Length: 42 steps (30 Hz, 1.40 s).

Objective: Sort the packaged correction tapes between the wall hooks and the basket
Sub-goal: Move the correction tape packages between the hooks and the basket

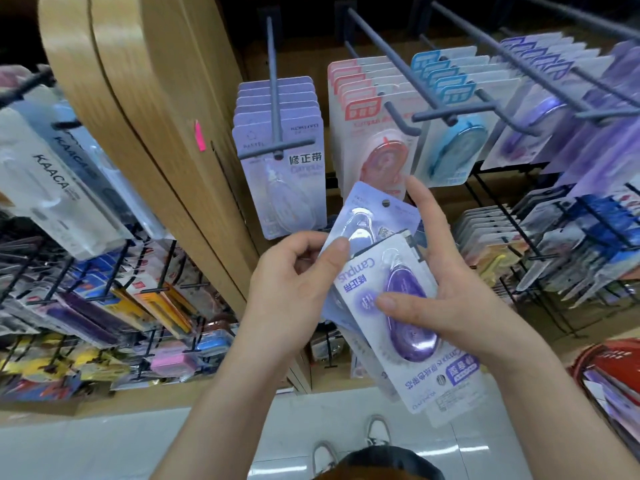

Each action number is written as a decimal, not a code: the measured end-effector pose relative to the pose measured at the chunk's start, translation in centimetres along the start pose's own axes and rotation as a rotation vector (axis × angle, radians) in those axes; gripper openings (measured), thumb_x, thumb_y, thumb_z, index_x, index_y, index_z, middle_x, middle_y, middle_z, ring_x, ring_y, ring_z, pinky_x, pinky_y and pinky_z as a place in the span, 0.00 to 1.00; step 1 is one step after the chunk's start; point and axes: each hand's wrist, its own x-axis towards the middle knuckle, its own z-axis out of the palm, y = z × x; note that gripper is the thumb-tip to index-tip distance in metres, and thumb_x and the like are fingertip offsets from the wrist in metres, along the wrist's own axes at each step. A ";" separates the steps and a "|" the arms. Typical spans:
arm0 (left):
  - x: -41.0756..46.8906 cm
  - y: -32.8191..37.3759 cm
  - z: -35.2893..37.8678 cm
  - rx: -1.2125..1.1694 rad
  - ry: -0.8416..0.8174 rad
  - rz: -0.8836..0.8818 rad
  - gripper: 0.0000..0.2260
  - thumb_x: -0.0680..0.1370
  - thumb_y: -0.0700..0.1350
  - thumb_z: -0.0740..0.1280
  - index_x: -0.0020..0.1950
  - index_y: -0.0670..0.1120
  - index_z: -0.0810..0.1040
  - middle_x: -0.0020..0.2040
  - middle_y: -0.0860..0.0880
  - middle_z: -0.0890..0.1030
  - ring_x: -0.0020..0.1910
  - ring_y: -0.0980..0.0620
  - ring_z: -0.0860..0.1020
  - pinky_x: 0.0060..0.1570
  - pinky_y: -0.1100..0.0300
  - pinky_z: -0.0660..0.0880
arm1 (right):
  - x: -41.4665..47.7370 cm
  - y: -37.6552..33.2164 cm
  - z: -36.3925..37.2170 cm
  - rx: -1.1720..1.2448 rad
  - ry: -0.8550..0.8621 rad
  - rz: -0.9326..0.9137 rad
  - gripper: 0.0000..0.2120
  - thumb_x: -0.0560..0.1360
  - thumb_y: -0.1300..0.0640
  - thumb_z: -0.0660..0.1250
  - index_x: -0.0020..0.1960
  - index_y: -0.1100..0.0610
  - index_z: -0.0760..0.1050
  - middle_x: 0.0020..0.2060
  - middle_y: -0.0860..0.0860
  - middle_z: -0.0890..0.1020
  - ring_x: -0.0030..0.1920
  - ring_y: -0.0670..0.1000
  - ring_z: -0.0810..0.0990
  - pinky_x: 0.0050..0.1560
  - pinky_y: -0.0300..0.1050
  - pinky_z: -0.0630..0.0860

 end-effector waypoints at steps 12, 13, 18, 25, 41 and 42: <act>-2.8 -1.9 1.0 -0.002 0.155 0.329 0.08 0.80 0.55 0.63 0.56 0.54 0.72 0.45 0.53 0.84 0.45 0.55 0.83 0.42 0.54 0.81 | -1.9 2.4 -1.2 0.028 0.229 0.086 0.22 0.68 0.56 0.77 0.59 0.39 0.80 0.59 0.36 0.81 0.58 0.37 0.79 0.50 0.27 0.74; -3.1 -2.1 0.8 -0.018 0.156 0.345 0.08 0.80 0.55 0.62 0.57 0.55 0.72 0.48 0.54 0.84 0.47 0.54 0.83 0.44 0.56 0.81 | -1.9 2.0 -1.2 0.021 0.240 0.084 0.17 0.68 0.55 0.77 0.54 0.40 0.82 0.54 0.38 0.83 0.54 0.39 0.81 0.47 0.28 0.74; -4.0 -1.6 -0.3 -0.117 0.241 0.399 0.07 0.80 0.47 0.60 0.57 0.53 0.70 0.48 0.58 0.84 0.46 0.60 0.82 0.43 0.66 0.77 | -1.0 -0.1 -0.9 -0.214 0.290 -0.040 0.02 0.72 0.51 0.74 0.45 0.46 0.83 0.45 0.37 0.84 0.49 0.36 0.80 0.50 0.24 0.69; -2.9 -0.4 -0.8 -0.183 0.264 0.397 0.06 0.80 0.46 0.60 0.57 0.52 0.71 0.46 0.58 0.83 0.45 0.59 0.81 0.44 0.64 0.77 | 2.1 -1.7 1.4 -0.283 0.167 -0.129 0.09 0.77 0.59 0.69 0.46 0.44 0.81 0.45 0.35 0.84 0.51 0.36 0.80 0.52 0.25 0.70; -2.2 0.2 -1.9 0.127 0.256 0.411 0.18 0.83 0.49 0.59 0.72 0.61 0.66 0.70 0.62 0.73 0.71 0.62 0.69 0.69 0.59 0.69 | 4.6 -1.9 2.7 -0.266 0.060 -0.133 0.10 0.78 0.57 0.69 0.39 0.48 0.79 0.35 0.39 0.79 0.39 0.38 0.76 0.45 0.31 0.69; -2.0 0.2 -2.4 0.195 0.209 0.386 0.21 0.82 0.51 0.61 0.74 0.64 0.63 0.71 0.62 0.72 0.71 0.61 0.70 0.68 0.54 0.71 | 4.7 -1.9 2.7 -0.265 0.069 -0.130 0.10 0.78 0.57 0.69 0.39 0.48 0.79 0.35 0.39 0.80 0.39 0.39 0.76 0.45 0.31 0.69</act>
